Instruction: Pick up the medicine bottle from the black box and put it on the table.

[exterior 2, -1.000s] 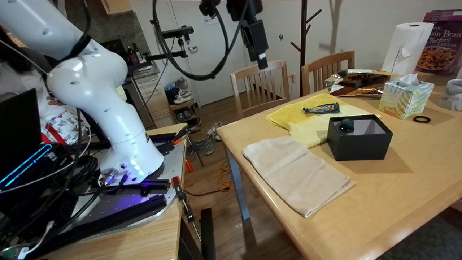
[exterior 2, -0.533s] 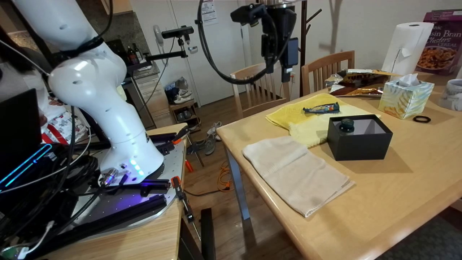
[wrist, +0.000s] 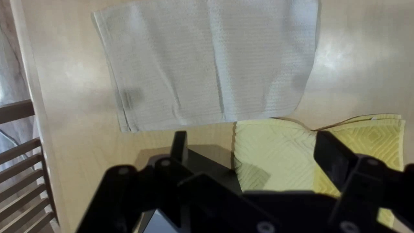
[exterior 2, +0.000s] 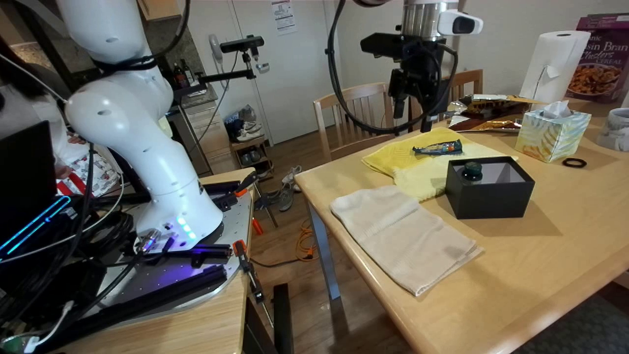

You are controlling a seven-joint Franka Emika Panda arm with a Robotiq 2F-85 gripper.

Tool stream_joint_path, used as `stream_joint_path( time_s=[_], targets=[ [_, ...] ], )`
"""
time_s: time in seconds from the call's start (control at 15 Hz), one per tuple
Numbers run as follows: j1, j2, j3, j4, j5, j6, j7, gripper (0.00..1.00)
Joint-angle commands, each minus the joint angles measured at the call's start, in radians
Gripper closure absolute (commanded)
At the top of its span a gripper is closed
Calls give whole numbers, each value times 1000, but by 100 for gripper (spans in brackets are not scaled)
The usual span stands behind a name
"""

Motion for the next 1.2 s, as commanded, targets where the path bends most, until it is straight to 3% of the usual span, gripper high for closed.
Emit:
stream_joint_path(
  time_s=[0.0,0.4,0.47,0.93,1.13],
  targets=[
    [-59,83,41,106,64,-60,-121,0],
    [-108,113,36,206,26,-78,-157,0],
    [-95,83,62,178,34,-59,-187,0],
    [-102,97,69,176,38,-52,-179,0],
    [-86,124,77,237,-10,-36,-194,0]
  ],
)
